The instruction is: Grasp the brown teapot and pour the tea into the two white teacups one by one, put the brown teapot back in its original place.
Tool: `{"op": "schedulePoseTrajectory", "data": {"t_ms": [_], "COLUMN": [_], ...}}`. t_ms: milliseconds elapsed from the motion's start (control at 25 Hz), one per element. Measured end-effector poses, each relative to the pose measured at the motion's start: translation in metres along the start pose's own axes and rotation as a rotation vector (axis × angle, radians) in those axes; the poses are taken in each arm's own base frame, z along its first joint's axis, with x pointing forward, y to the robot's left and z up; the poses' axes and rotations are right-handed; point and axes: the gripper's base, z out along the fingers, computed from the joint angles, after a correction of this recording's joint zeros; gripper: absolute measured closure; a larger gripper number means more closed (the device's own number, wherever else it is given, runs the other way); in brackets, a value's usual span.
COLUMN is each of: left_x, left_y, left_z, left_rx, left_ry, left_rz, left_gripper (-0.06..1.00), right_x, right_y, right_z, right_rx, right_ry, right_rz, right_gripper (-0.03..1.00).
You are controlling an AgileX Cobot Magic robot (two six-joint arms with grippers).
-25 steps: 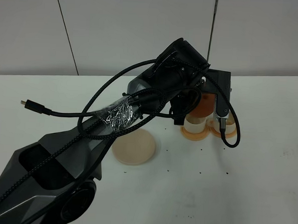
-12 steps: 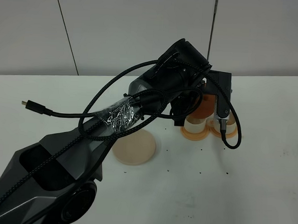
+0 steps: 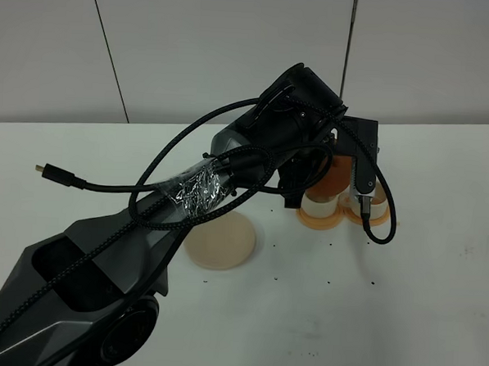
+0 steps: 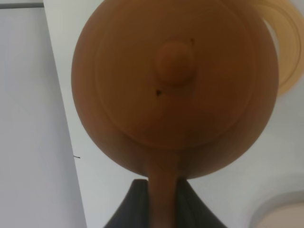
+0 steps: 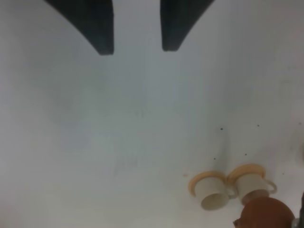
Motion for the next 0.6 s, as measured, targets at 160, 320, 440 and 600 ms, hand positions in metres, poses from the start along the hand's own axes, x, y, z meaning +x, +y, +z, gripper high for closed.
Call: {"op": "schedulePoseTrajectory", "data": {"t_ms": [160, 320, 440, 600], "left_x": [0.0006, 0.0016, 0.0021, 0.0020], "left_y": [-0.0001, 0.0007, 0.0012, 0.0024], "left_z": [0.0000, 0.0000, 0.0000, -0.0001], "left_rx": [0.002, -0.008, -0.013, -0.027], "left_ry": [0.006, 0.018, 0.023, 0.022], "left_rz": [0.002, 0.008, 0.011, 0.015], "left_gripper": [0.78, 0.78, 0.78, 0.78], "right_x": [0.0000, 0.0000, 0.0000, 0.0000], "right_y": [0.0000, 0.0000, 0.0000, 0.0000], "right_z": [0.0000, 0.0000, 0.0000, 0.0000], "right_rx": [0.000, 0.000, 0.000, 0.000], "right_ry": [0.000, 0.000, 0.000, 0.000], "right_rz": [0.000, 0.000, 0.000, 0.000], "right_gripper": [0.73, 0.73, 0.73, 0.73]}}
